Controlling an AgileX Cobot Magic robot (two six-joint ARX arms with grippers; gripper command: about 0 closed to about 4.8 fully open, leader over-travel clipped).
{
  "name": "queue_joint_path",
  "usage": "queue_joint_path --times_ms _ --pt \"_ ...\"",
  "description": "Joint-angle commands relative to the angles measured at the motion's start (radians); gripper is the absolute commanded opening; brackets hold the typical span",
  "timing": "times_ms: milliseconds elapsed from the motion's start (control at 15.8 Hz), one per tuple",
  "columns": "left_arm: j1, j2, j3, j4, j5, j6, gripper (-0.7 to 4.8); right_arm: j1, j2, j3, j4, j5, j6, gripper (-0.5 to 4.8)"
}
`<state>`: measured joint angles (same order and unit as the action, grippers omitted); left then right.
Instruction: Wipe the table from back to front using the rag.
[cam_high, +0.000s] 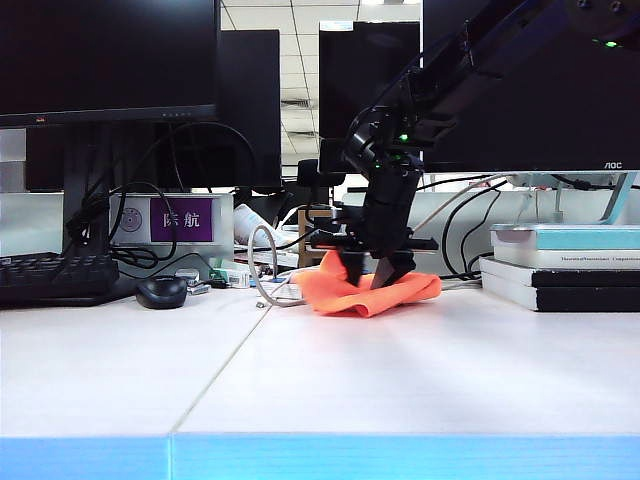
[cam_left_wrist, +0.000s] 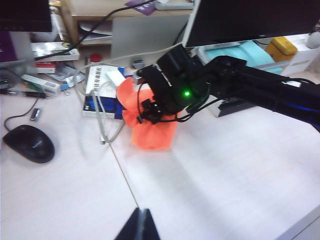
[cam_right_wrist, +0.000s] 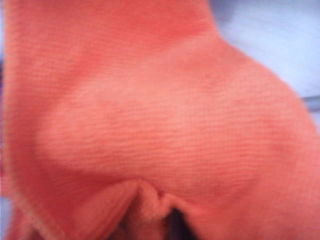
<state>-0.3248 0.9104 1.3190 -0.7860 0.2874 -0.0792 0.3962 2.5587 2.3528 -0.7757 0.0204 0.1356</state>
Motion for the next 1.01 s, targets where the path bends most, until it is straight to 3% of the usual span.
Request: queue_joint_path --times_ms 63,505,632,695,758,884,947,1011 --pt "0.0 -0.001 0.004 0.009 0.008 0.001 -0.03 0.0 -0.003 -0.003 -0.055 0.003 0.005 2.59" --pt "0.0 -0.001 0.004 0.01 0.005 0.001 -0.03 0.0 -0.159 -0.003 -0.162 -0.002 0.005 2.63" --pt "0.0 -0.001 0.004 0.009 0.008 0.001 -0.03 0.0 -0.314 -0.003 -0.222 -0.082 0.019 2.63" --pt "0.0 -0.001 0.004 0.01 0.008 0.001 -0.03 0.0 -0.332 -0.004 -0.203 -0.151 0.018 4.58" --pt "0.0 -0.001 0.004 0.009 0.008 0.001 -0.03 0.0 -0.336 -0.004 -0.229 -0.156 0.019 4.79" --pt "0.0 0.0 0.004 0.01 0.008 0.001 -0.03 0.0 -0.336 -0.005 -0.214 -0.173 0.027 4.79" --pt "0.0 0.009 0.003 0.019 0.008 0.001 -0.03 0.0 -0.336 -0.004 -0.211 -0.232 0.049 4.79" --pt "0.0 0.055 0.002 0.056 0.02 0.001 -0.03 0.0 -0.336 -0.005 -0.211 -0.279 0.072 3.08"
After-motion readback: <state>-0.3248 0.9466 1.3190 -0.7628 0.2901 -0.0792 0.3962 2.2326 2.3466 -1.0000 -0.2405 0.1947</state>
